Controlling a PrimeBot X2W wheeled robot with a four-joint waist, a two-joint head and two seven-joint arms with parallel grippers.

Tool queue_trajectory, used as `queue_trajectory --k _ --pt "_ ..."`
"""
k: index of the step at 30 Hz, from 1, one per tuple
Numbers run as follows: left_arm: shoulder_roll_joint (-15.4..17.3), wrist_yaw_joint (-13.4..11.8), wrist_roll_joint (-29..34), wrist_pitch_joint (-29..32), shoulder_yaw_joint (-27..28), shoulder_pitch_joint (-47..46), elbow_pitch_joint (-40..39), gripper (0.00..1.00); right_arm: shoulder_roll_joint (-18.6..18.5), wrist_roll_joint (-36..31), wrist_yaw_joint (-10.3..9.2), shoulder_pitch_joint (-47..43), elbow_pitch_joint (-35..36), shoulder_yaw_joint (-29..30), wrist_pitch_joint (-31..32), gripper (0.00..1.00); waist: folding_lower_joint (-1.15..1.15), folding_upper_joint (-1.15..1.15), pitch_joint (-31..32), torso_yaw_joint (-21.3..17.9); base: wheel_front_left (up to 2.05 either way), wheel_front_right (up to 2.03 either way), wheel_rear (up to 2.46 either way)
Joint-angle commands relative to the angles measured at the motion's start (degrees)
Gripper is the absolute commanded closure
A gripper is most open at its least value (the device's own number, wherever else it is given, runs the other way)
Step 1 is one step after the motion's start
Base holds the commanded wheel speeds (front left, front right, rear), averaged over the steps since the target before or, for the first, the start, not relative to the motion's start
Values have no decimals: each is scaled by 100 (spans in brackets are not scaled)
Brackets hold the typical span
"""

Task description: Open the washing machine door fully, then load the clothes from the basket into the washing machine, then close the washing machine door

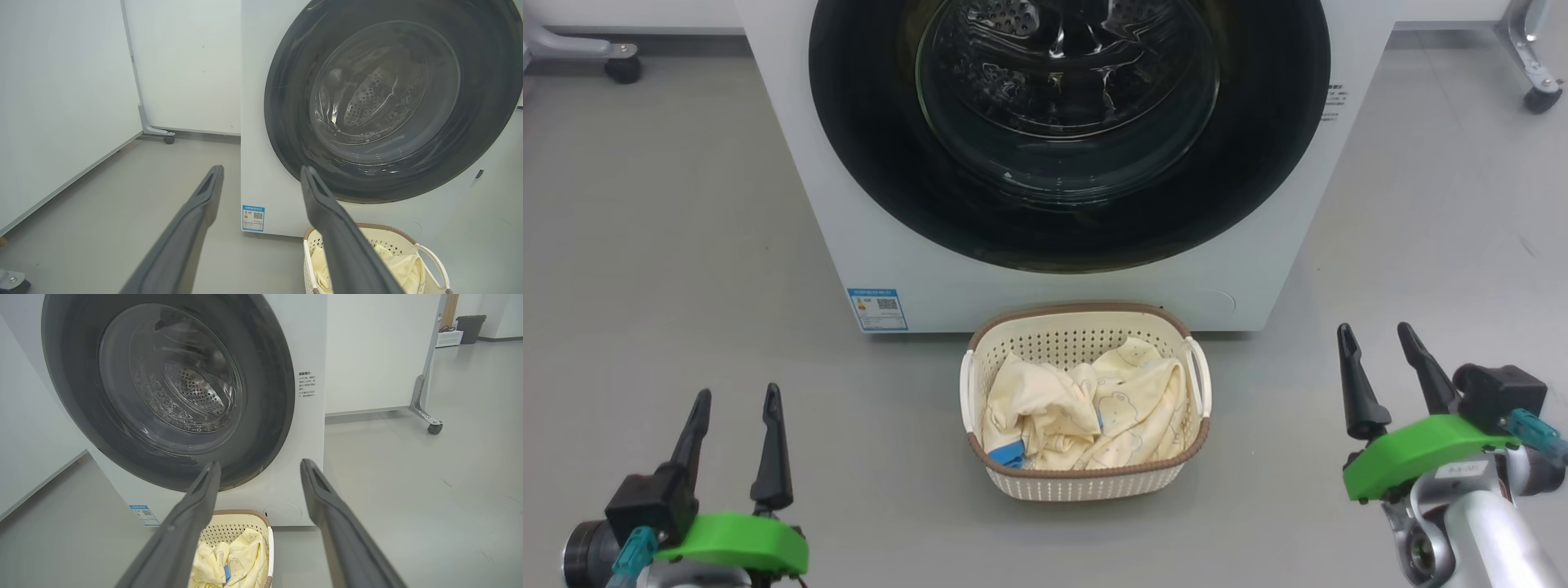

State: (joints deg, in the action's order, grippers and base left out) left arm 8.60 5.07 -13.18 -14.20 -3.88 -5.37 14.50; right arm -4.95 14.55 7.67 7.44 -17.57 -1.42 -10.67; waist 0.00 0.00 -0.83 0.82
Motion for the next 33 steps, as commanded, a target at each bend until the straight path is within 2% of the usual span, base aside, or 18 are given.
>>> queue_trajectory --k 1,33 --pt "91 14 48 -80 226 -275 -216 0 -35 -48 -19 223 190 -93 -80 0 0 0 7 1 0 0 0" --pt "112 154 -87 -80 185 -254 -336 0 -45 -45 -19 198 140 -54 -139 0 0 0 30 -31 12 14 -26"
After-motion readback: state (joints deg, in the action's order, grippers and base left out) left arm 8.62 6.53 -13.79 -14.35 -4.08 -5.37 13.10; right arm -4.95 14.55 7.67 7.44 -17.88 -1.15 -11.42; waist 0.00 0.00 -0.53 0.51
